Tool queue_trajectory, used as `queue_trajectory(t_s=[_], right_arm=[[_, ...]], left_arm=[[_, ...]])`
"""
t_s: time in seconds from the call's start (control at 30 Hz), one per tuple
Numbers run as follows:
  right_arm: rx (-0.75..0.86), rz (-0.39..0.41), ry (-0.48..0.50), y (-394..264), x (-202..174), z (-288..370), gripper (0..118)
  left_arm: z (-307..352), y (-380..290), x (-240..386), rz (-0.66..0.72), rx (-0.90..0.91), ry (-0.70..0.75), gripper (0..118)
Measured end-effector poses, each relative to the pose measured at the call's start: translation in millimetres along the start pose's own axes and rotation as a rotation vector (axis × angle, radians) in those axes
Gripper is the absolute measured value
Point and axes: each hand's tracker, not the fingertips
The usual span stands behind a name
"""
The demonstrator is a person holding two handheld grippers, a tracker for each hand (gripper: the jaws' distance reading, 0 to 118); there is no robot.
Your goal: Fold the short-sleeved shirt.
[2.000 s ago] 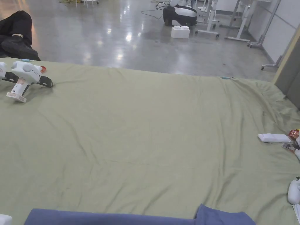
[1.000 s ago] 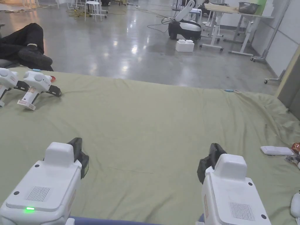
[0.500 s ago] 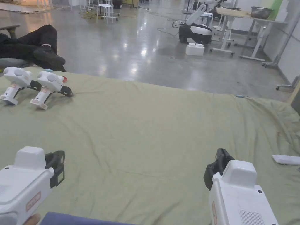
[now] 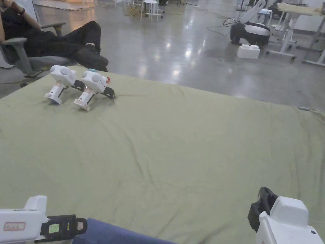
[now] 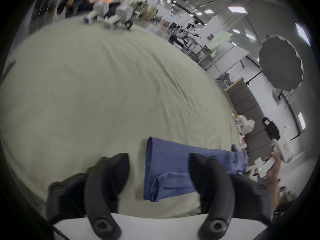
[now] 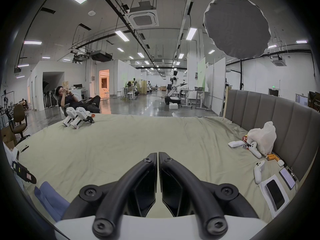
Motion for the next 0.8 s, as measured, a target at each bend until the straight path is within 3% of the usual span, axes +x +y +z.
queue_trajectory(t_s=[0.2, 0.33, 0.4, 0.5, 0.6, 0.7, 0.8], right_arm=[[-0.035, 0.01, -0.001, -6.0, 1.9, -0.5, 1], [-0.05, 0.012, -0.01, -7.9, 5.1, 0.0, 1], [-0.054, 0.01, -0.012, -8.8, 6.2, 0.2, 1], [-0.063, 0.014, -0.012, -10.3, 6.5, -0.9, 1], [-0.07, 0.013, -0.007, -10.2, 6.1, -0.8, 1], [-0.072, 0.023, -0.002, -10.4, 6.2, -1.2, 1], [-0.075, 0.025, 0.003, -10.5, 7.0, -2.1, 1]], left_arm=[[-41.4, -8.3, -43.2, 0.19, -0.098, -0.159, 84], [-32.5, -9.4, -22.2, 0.287, -0.029, -0.289, 84], [-60.5, -18.8, -34.2, 0.318, -0.067, -0.32, 70], [-53.3, -21.8, -18.5, 0.287, -0.121, -0.204, 16], [-41.1, -21.4, -9.9, 0.302, -0.084, -0.228, 10], [-26.9, -11.7, -5.5, 0.18, -0.059, -0.159, 8], [-21.3, -0.2, -13.4, 0.148, -0.032, -0.159, 8]])
